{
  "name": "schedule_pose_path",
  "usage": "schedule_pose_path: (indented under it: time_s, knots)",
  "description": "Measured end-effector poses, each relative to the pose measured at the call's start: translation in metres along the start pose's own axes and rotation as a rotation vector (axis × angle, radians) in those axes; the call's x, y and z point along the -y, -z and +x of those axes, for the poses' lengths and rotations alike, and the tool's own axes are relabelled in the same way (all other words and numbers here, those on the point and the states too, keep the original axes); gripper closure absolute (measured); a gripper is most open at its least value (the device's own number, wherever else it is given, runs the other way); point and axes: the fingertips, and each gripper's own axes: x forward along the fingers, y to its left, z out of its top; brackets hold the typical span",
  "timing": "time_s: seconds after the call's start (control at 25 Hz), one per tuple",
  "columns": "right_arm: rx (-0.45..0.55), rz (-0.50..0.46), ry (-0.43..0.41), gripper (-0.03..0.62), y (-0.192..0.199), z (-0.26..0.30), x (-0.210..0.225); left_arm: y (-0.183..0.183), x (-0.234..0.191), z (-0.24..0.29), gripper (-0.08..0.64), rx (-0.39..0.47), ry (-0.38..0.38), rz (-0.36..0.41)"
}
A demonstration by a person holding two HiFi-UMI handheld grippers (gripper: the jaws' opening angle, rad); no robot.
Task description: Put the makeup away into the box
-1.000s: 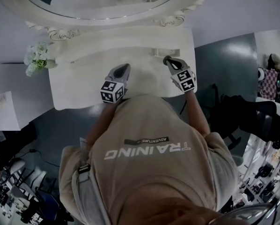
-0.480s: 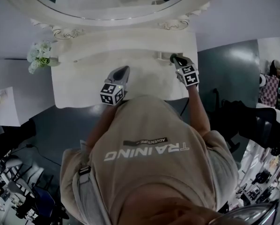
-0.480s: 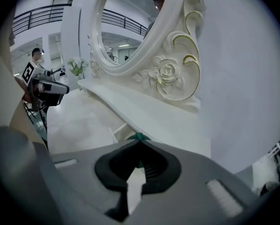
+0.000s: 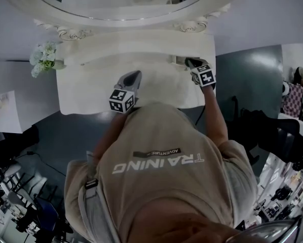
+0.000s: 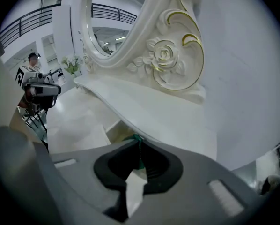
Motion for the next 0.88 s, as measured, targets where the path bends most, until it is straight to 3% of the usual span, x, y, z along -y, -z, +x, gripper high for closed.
schedule_pose_path:
  time_s: [0.16,0.32,0.88]
  knots:
    - [0.055,0.012,0.019,0.513,-0.008,-0.006,0.003,0.002,0.003,0.002,0.554,-0.01,0.004,0.003]
    - [0.103,0.037,0.06,0.511,-0.009,-0.015,0.01,0.003,0.007,0.004,0.554,-0.021,0.013,0.011]
    - [0.247,0.148,0.043,0.511,0.021,-0.049,0.02,0.004,0.046,0.04,0.554,-0.09,0.083,0.078]
